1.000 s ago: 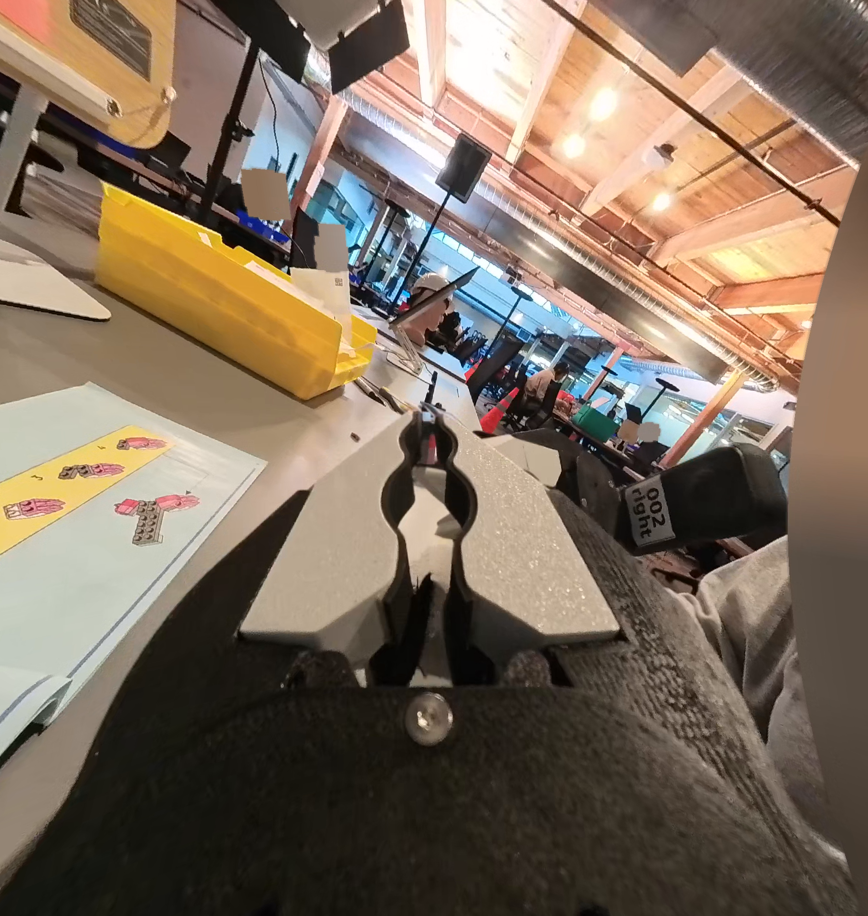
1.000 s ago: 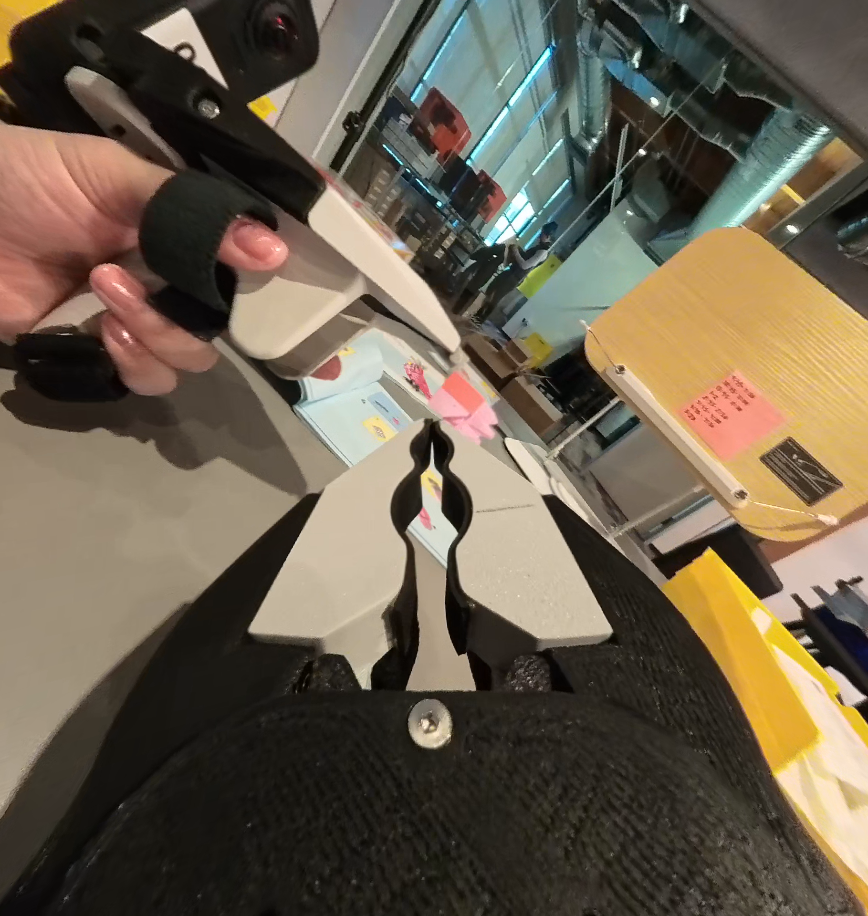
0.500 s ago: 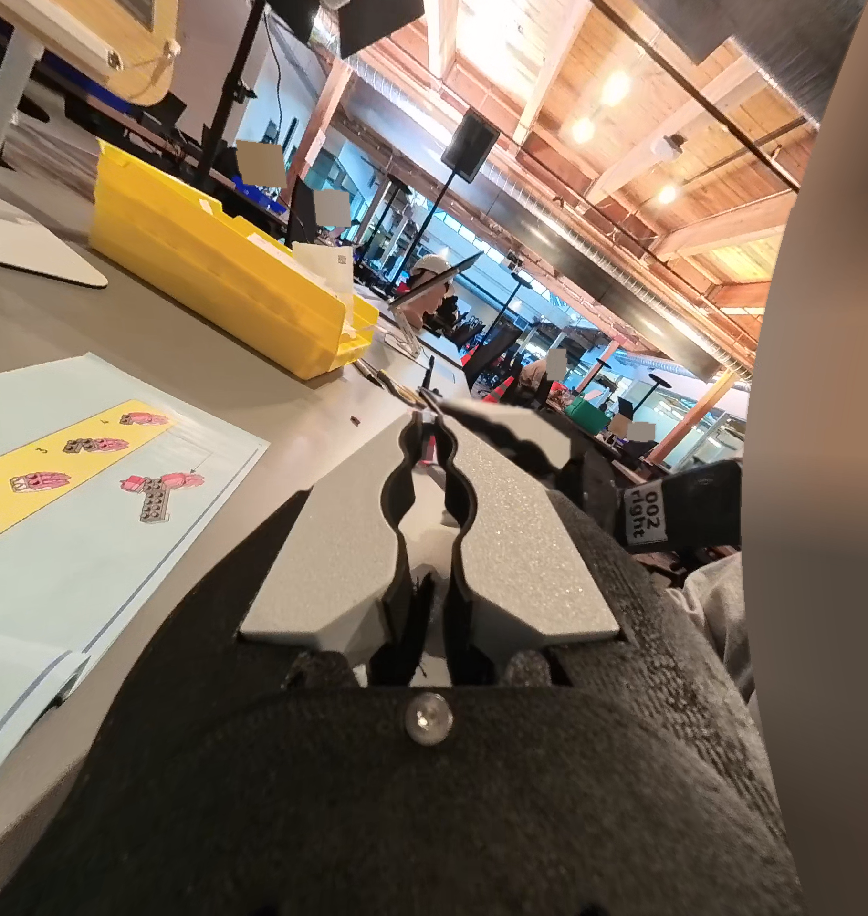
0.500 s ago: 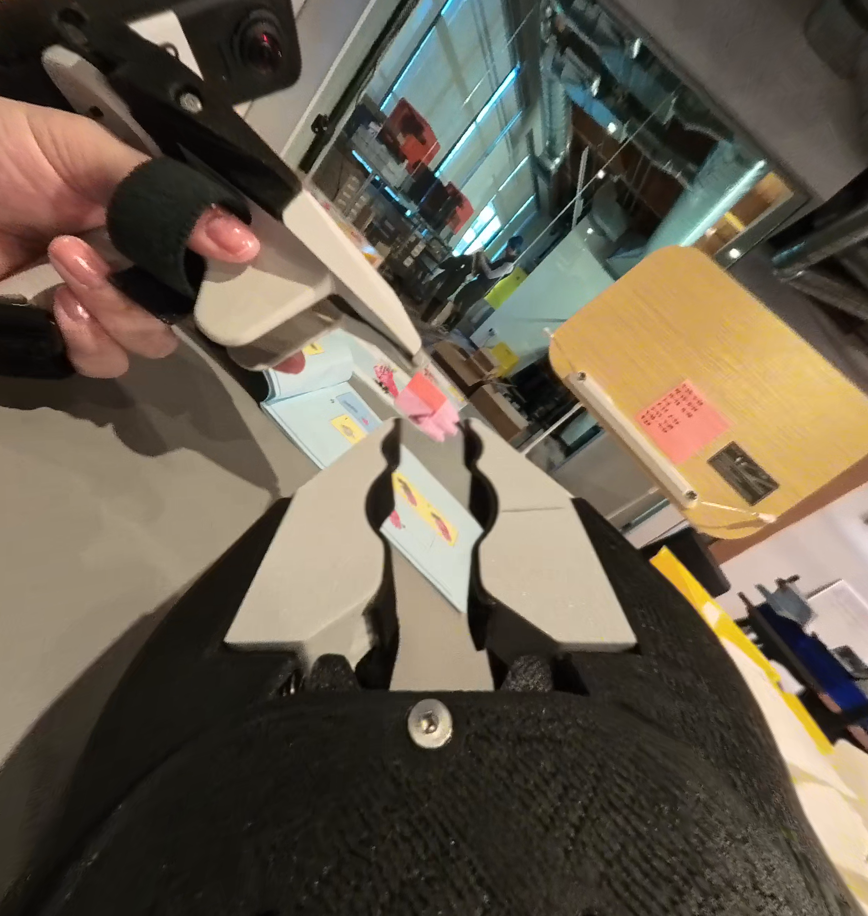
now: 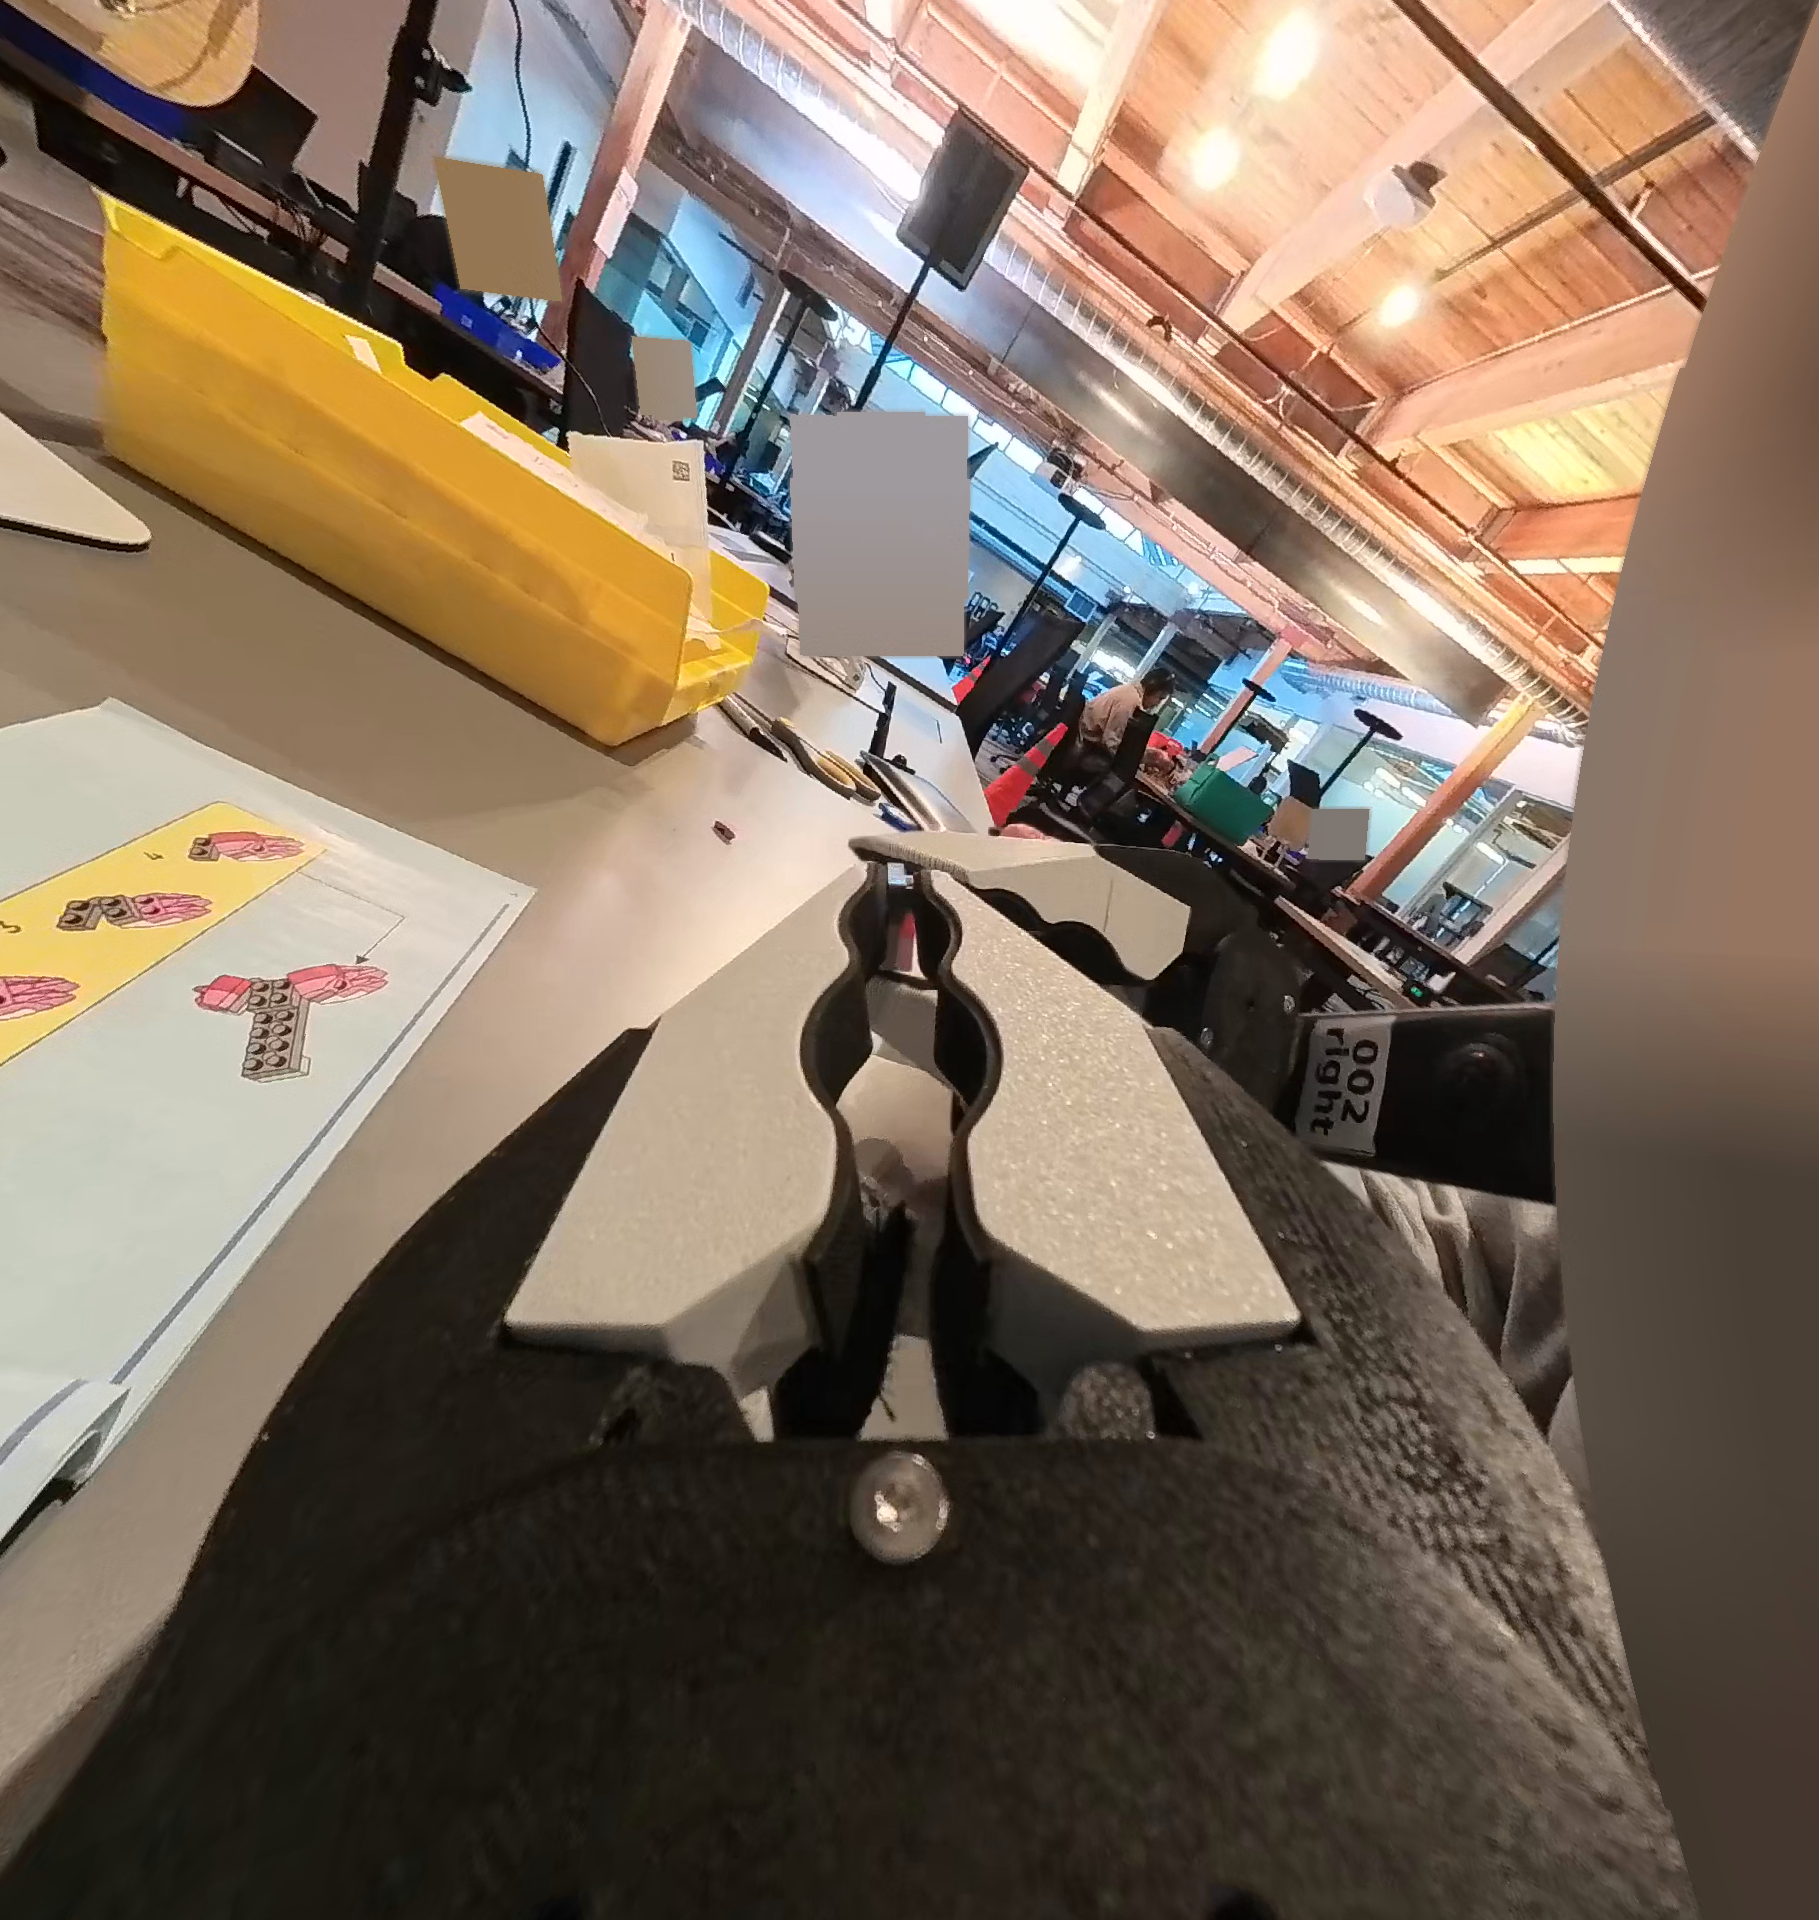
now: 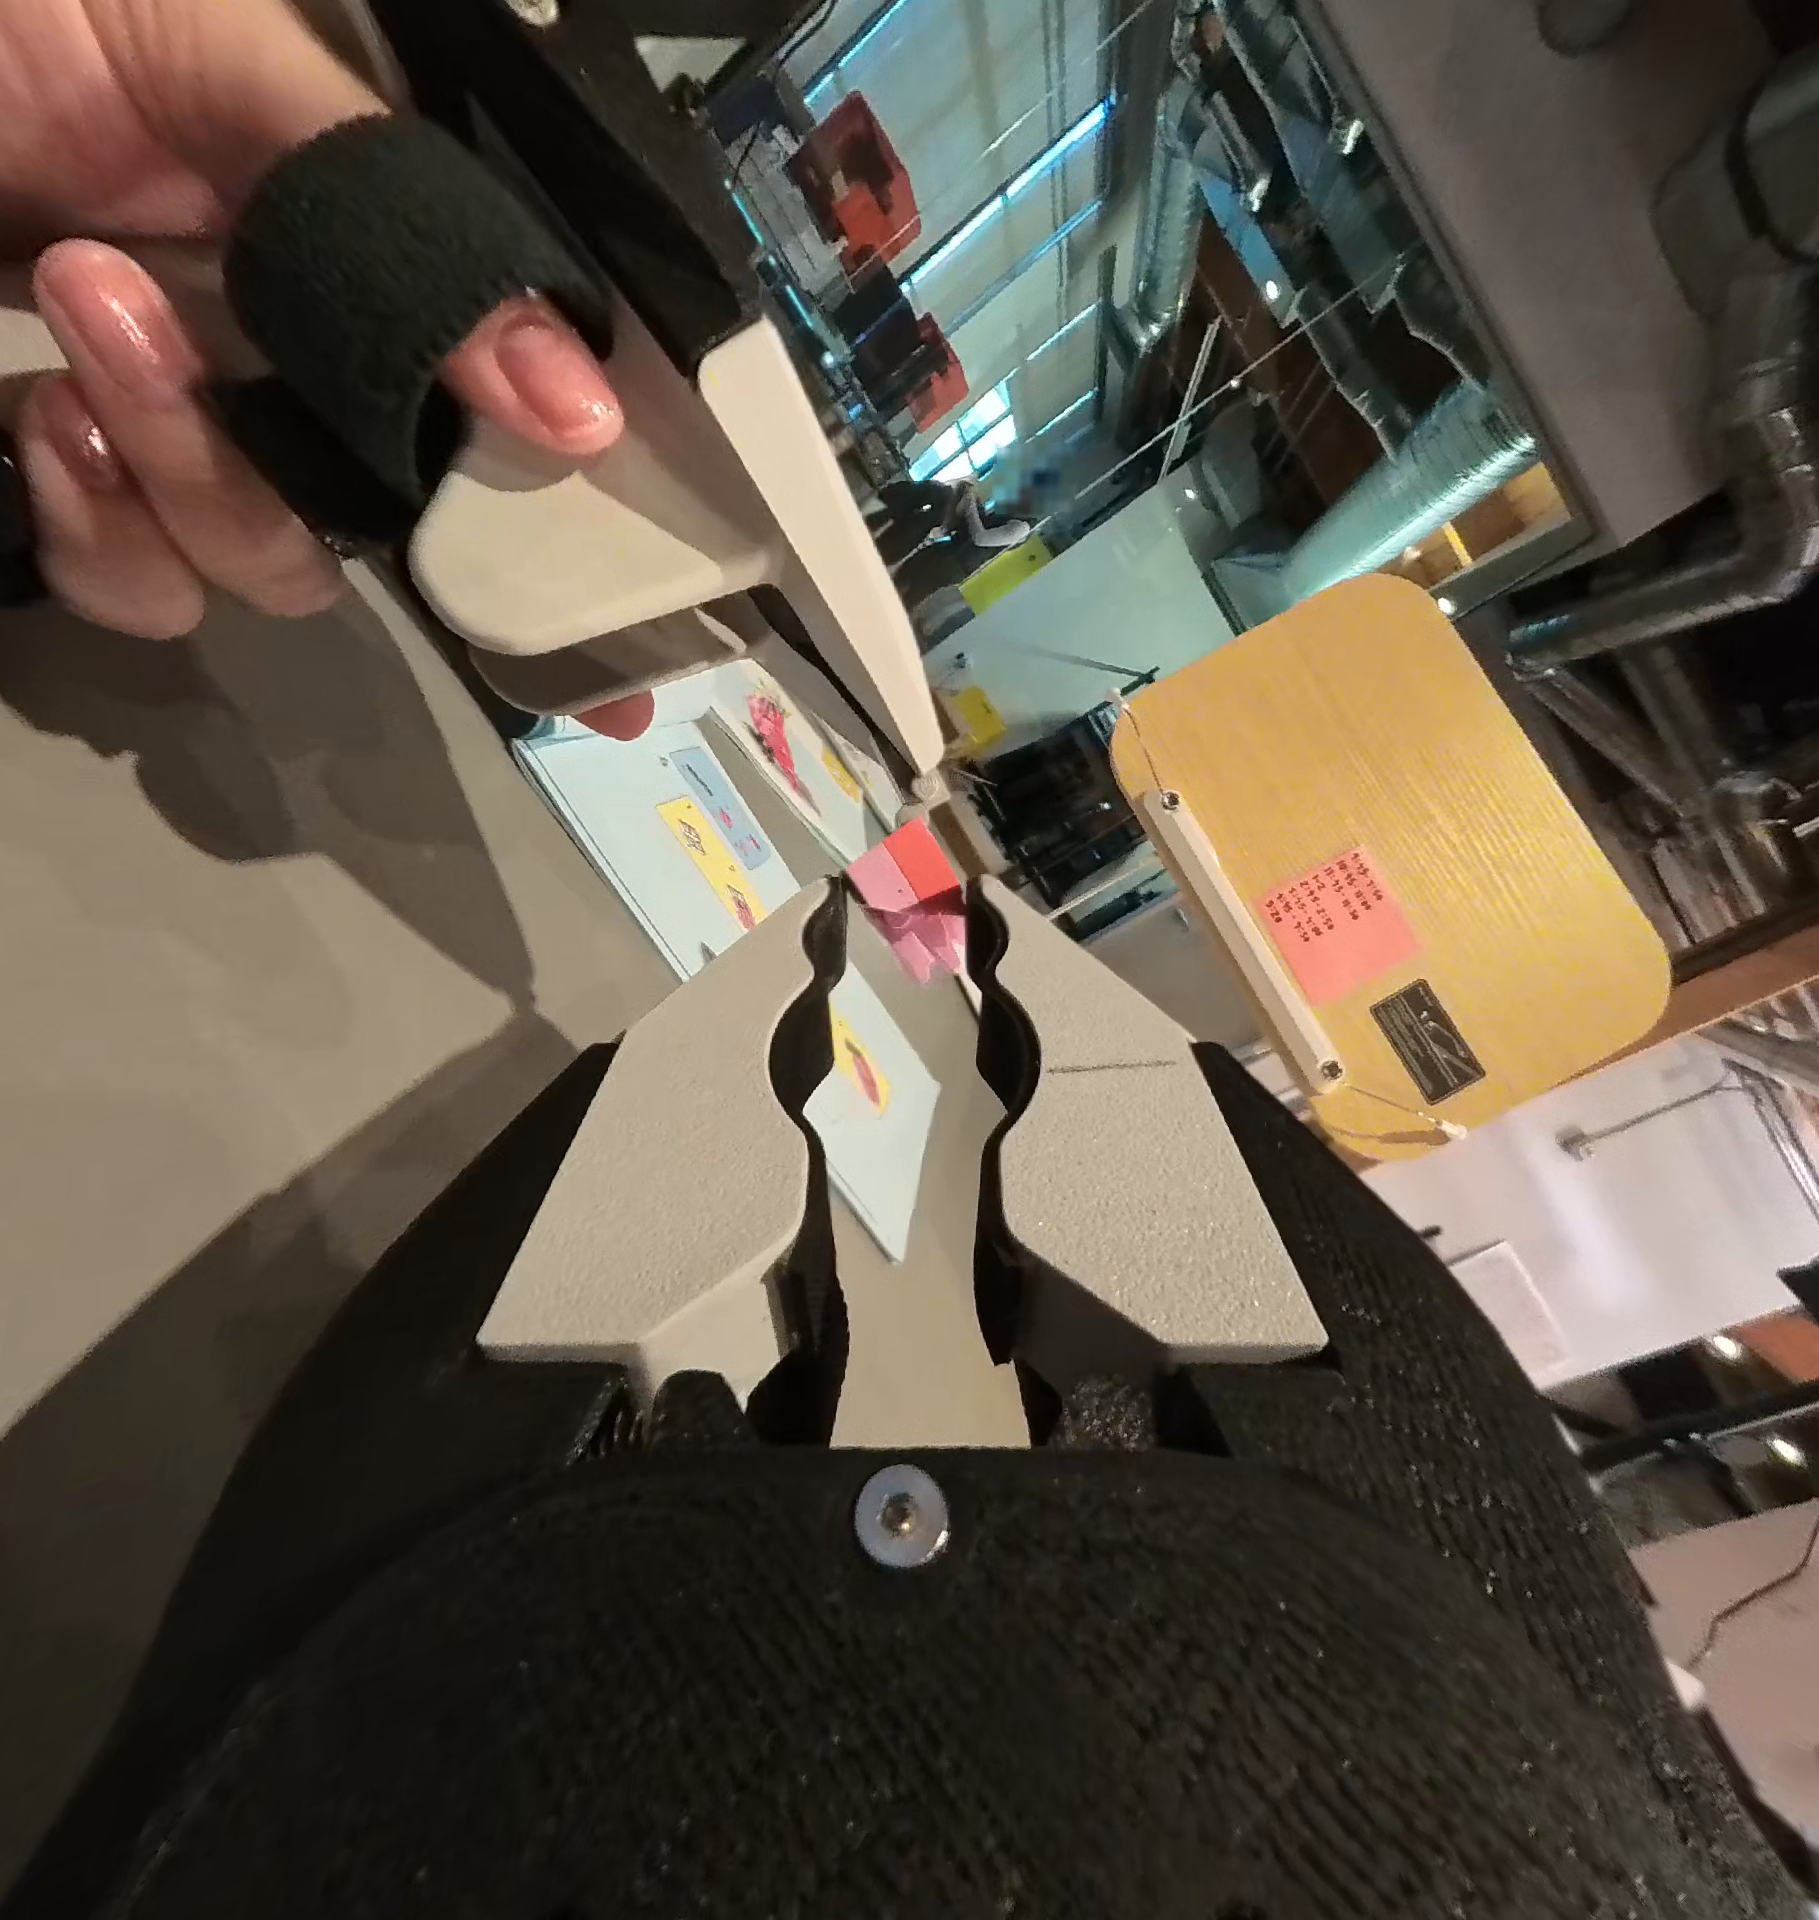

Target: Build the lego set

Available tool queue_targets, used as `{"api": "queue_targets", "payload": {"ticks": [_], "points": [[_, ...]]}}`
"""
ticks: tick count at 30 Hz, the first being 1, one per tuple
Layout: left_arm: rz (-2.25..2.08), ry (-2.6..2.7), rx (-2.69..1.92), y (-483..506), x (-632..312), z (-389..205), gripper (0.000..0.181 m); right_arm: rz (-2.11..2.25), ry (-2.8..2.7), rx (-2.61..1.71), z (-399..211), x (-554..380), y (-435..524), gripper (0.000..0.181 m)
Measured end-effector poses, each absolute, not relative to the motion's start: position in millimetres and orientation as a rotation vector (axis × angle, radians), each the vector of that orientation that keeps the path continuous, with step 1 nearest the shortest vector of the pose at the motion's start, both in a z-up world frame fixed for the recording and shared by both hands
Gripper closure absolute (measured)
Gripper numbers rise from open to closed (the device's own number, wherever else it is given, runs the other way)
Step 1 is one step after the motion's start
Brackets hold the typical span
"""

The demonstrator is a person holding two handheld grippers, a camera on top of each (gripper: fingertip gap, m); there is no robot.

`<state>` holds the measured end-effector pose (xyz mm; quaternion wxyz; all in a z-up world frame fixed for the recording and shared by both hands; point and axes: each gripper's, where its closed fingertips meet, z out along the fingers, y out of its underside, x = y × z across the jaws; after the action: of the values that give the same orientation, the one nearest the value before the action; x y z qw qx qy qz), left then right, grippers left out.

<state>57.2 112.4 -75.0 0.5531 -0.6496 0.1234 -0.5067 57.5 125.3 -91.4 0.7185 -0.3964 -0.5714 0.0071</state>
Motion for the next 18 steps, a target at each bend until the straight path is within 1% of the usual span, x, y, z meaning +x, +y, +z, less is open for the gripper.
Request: {"api": "queue_targets", "payload": {"ticks": [11, 13, 18], "points": [[-1.054, 0.336, -1.521, 114.5, 58.9, -76.7, 0.177, 0.168, -1.261, -1.004, -96.0, 57.2, 125.7, 0.162], [-1.021, 0.366, -1.547, 114.5, 59.4, -79.5, 0.178, 0.081, -1.285, -0.966, -98.2, 57.5, 127.4, 0.162], [-0.897, 0.481, -1.662, 114.3, 58.0, -93.3, 0.177, -0.315, -1.382, -0.757, -106.8, 56.6, 132.6, 0.164]]}}
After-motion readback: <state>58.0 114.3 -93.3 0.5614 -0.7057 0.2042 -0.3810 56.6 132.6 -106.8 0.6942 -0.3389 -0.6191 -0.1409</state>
